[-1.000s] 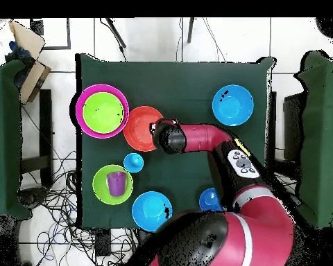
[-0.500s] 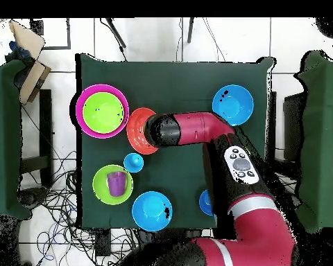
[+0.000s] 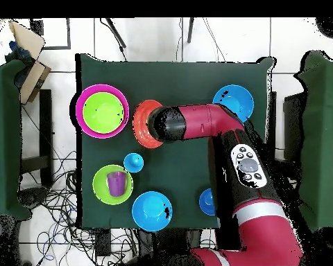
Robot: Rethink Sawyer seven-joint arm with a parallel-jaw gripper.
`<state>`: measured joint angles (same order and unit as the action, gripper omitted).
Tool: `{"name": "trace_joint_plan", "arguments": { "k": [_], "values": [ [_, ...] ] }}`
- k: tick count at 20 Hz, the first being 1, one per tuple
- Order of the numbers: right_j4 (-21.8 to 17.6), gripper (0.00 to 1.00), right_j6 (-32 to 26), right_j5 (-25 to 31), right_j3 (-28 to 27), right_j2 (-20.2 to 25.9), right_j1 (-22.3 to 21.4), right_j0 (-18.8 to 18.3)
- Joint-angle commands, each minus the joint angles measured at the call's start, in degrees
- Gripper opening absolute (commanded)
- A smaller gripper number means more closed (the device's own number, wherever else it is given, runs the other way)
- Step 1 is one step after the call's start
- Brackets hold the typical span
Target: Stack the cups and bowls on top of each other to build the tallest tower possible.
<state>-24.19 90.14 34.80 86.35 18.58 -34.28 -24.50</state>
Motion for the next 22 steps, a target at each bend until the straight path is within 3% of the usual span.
{"name": "trace_joint_plan", "arguments": {
  "k": [1,6,14,18,22],
  "values": [
    [-3.3,0.0,-7.4,9.7,-3.8,0.7,-2.1,0.2],
    [-2.0,0.0,-8.7,13.1,-3.9,2.0,-5.7,-0.4],
    [2.5,0.0,-12.7,17.4,-4.4,7.9,-11.3,-4.2],
    [6.0,0.0,-12.1,13.8,-2.8,13.1,-11.3,-6.9],
    [4.9,0.0,-7.5,7.7,-2.2,14.0,-8.2,-6.4]
  ]
}}
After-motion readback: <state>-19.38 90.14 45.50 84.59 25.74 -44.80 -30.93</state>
